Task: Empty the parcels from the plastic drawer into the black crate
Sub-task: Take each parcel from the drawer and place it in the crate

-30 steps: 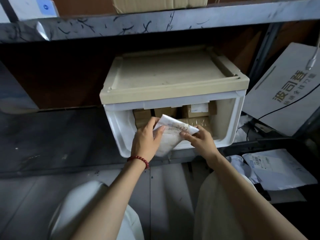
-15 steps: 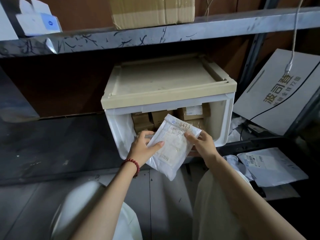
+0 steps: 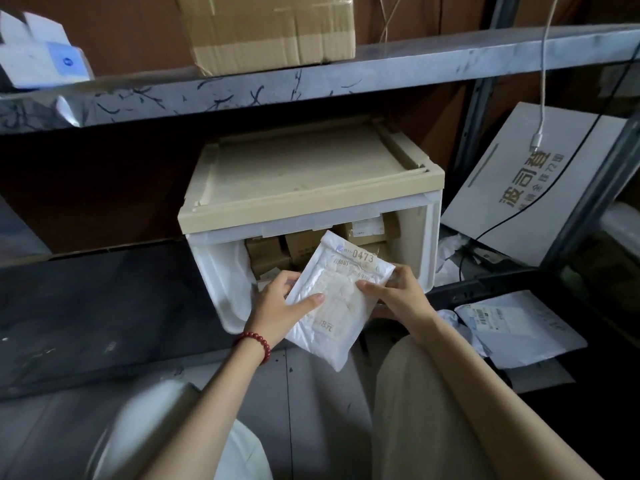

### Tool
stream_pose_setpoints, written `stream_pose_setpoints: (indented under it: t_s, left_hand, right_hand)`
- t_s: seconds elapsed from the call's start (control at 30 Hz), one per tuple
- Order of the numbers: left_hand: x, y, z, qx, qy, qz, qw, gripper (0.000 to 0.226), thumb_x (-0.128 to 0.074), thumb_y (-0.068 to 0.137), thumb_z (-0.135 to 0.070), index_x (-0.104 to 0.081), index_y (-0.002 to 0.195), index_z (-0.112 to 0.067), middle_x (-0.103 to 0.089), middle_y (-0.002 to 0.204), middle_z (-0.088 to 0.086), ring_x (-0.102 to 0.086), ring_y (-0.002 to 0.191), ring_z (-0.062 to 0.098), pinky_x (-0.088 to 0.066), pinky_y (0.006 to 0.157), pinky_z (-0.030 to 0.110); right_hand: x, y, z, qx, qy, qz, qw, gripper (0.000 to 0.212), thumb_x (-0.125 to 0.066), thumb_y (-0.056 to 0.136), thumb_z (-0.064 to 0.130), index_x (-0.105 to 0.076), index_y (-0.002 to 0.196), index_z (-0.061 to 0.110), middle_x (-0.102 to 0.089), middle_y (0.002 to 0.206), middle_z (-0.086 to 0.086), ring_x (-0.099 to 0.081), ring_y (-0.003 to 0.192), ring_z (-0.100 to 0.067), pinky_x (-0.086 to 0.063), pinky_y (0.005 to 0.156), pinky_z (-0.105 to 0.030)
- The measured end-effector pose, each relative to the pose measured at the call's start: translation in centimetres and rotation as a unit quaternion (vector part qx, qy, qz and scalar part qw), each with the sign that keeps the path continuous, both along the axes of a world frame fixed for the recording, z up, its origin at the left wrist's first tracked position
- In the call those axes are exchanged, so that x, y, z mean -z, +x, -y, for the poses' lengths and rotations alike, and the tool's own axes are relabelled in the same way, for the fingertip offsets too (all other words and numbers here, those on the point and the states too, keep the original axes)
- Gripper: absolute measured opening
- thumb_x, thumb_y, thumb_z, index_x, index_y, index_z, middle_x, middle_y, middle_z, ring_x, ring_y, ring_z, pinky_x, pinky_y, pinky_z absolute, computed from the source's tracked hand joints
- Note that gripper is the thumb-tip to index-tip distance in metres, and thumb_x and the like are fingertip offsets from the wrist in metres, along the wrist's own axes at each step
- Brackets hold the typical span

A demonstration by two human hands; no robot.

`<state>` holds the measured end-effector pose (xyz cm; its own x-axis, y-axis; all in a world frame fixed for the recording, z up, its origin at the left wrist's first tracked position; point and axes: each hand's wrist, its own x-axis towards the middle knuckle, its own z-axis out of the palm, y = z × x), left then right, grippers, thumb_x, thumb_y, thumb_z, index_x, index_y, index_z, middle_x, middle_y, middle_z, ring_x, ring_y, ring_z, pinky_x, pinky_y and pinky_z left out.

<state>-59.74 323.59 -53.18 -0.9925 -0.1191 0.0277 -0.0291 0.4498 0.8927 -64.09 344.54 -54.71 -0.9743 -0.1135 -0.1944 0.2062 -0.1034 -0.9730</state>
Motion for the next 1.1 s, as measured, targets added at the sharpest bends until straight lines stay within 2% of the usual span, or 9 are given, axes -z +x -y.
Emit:
stream_pose_setpoints:
  t_s: [0.13, 0.27, 0.37, 0.43, 0.53, 0.67, 0.83, 1.0, 1.1]
  left_hand:
    - [-0.5, -0.7, -2.9, 0.032, 0.009, 0.000, 0.999, 0.039, -0.078, 0.075, -0.039, -0.057, 0.105, -0.024, -0.067, 0.104, -0.007, -0.065, 0.095, 0.011, -0.057, 0.080, 0.034]
    - [-1.6, -1.7, -6.5, 0.075, 0.012, -0.016, 0.997, 0.031, -0.077, 0.076, -0.038, -0.056, 0.099, -0.032, -0.066, 0.100, -0.013, -0.065, 0.090, 0.003, -0.054, 0.070, 0.022]
    - [-2.6, -2.9, -9.7, 0.090, 0.007, -0.036, 0.995, 0.029, -0.076, 0.078, -0.034, -0.059, 0.100, -0.028, -0.065, 0.098, -0.015, -0.062, 0.088, 0.000, -0.047, 0.069, 0.018]
    - [-3.1, -3.7, -12.1, 0.103, -0.002, -0.048, 0.994, 0.030, -0.076, 0.080, -0.030, -0.059, 0.104, -0.023, -0.062, 0.099, -0.015, -0.058, 0.088, -0.001, -0.044, 0.068, 0.014]
    - [-3.3, -5.0, -15.7, 0.130, -0.032, -0.053, 0.990, 0.040, -0.075, 0.082, -0.025, -0.058, 0.116, -0.014, -0.061, 0.111, -0.005, -0.055, 0.101, 0.009, -0.042, 0.080, 0.020]
    - [-2.5, -6.6, -19.7, 0.155, -0.118, -0.045, 0.980, 0.047, -0.074, 0.081, -0.032, -0.056, 0.123, -0.020, -0.059, 0.120, -0.001, -0.053, 0.112, 0.016, -0.043, 0.088, 0.025]
    - [-0.3, -7.3, -23.5, 0.187, -0.184, -0.032, 0.964, 0.055, -0.073, 0.078, -0.042, -0.053, 0.127, -0.027, -0.056, 0.124, 0.001, -0.053, 0.113, 0.021, -0.048, 0.090, 0.031]
    - [2.6, -7.9, -27.6, 0.206, -0.192, 0.015, 0.960, 0.083, -0.080, 0.068, -0.048, -0.041, 0.138, -0.026, -0.040, 0.133, 0.003, -0.048, 0.120, 0.022, -0.040, 0.090, 0.026]
    - [4.6, -8.5, -29.7, 0.218, -0.180, 0.054, 0.958, 0.097, -0.086, 0.062, -0.043, -0.036, 0.143, -0.025, -0.032, 0.142, 0.004, -0.043, 0.127, 0.024, -0.041, 0.100, 0.033]
  right_hand:
    - [-1.0, 0.4, -3.2, 0.050, -0.012, -0.017, 0.999, 0.038, -0.080, 0.075, 0.004, -0.055, 0.102, 0.012, -0.072, 0.096, -0.006, -0.073, 0.082, -0.019, -0.060, 0.059, -0.039]
    - [-2.0, 0.9, -6.8, 0.098, -0.025, -0.013, 0.995, 0.058, -0.080, 0.076, 0.008, -0.046, 0.123, 0.005, -0.069, 0.107, -0.013, -0.073, 0.080, -0.022, -0.058, 0.056, -0.035]
    - [-2.5, 1.3, -9.5, 0.148, -0.024, -0.011, 0.989, 0.058, -0.080, 0.077, 0.012, -0.048, 0.124, 0.005, -0.068, 0.110, -0.014, -0.072, 0.089, -0.026, -0.060, 0.071, -0.046]
    - [-2.7, 1.7, -11.2, 0.177, -0.030, -0.025, 0.984, 0.050, -0.079, 0.078, 0.011, -0.053, 0.121, 0.005, -0.070, 0.107, -0.012, -0.073, 0.085, -0.022, -0.060, 0.065, -0.038]
    - [-2.4, 2.3, -13.7, 0.241, -0.037, -0.036, 0.969, 0.038, -0.076, 0.081, 0.010, -0.056, 0.113, 0.008, -0.069, 0.101, -0.006, -0.072, 0.071, -0.010, -0.054, 0.051, -0.023]
    - [-1.0, 2.8, -17.5, 0.331, -0.046, -0.022, 0.942, 0.033, -0.074, 0.083, 0.011, -0.057, 0.112, 0.012, -0.067, 0.109, -0.005, -0.070, 0.085, -0.014, -0.056, 0.054, -0.024]
    - [1.1, 3.2, -21.5, 0.431, -0.110, 0.011, 0.895, 0.052, -0.071, 0.085, 0.006, -0.044, 0.129, 0.002, -0.061, 0.120, -0.011, -0.065, 0.100, -0.022, -0.057, 0.053, -0.023]
    - [3.3, 2.9, -23.8, 0.459, -0.148, 0.033, 0.875, 0.059, -0.071, 0.084, 0.004, -0.039, 0.133, 0.003, -0.061, 0.119, -0.017, -0.065, 0.103, -0.025, -0.057, 0.060, -0.026]
    - [4.8, 2.5, -24.4, 0.439, -0.150, 0.054, 0.884, 0.062, -0.071, 0.084, 0.003, -0.038, 0.137, 0.002, -0.059, 0.124, -0.018, -0.064, 0.106, -0.026, -0.056, 0.063, -0.023]
